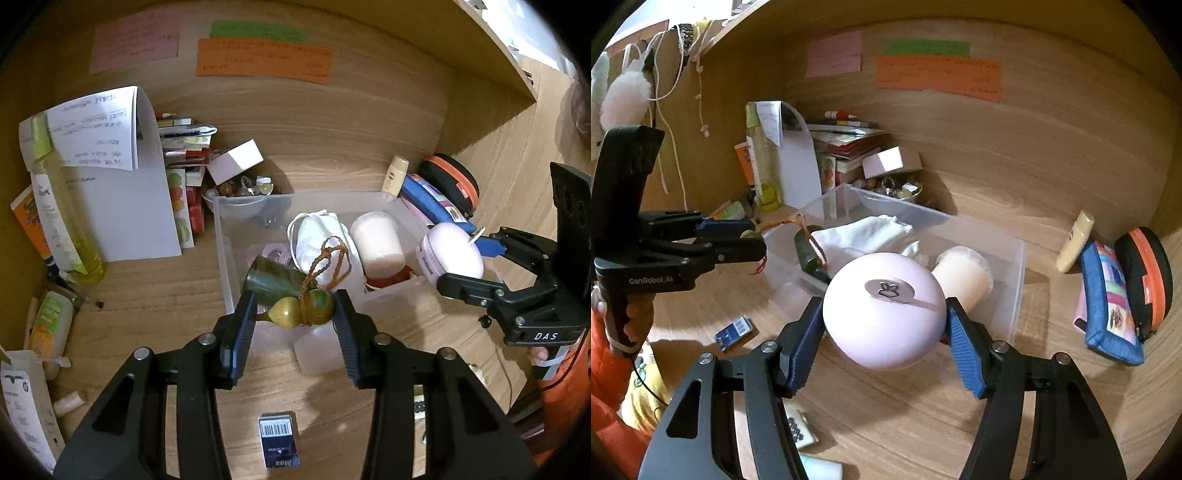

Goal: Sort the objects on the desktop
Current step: 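Carry the bead charm and pink round box into the clear box and release both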

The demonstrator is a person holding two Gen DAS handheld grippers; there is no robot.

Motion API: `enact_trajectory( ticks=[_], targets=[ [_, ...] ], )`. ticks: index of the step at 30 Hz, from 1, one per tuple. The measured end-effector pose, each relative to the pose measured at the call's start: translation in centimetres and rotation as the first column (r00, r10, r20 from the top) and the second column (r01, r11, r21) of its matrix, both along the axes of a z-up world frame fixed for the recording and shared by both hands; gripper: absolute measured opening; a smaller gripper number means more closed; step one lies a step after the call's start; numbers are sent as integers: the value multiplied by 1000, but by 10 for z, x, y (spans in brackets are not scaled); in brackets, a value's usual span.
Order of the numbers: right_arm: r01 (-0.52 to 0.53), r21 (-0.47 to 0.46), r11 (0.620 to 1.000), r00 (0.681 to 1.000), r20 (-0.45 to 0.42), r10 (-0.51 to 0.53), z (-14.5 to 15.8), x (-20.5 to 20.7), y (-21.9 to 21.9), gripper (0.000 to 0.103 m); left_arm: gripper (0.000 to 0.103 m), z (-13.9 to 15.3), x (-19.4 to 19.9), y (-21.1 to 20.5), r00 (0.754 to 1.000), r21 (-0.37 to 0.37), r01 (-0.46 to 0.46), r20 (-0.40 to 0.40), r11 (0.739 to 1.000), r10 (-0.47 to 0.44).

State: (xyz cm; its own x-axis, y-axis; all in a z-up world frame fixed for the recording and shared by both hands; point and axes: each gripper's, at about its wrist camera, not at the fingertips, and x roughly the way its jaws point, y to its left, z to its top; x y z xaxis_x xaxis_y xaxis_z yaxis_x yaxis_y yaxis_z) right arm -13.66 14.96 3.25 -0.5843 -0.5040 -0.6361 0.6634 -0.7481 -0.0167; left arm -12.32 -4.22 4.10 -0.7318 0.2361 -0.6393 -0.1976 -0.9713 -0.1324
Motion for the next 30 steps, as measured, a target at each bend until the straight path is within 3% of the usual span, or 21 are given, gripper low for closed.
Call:
enact_trajectory(
  ticks=[19,30],
  targets=[
    [12,29,999,998,63,-14,-24,-57,-20,61,42,-21,-40,-4,998,17,-1,55,1000,0],
    [7,70,998,999,46,-10,-29,-56,-30,61,43,-22,-40,1,999,-11,8,44,1000,-8]
  ],
)
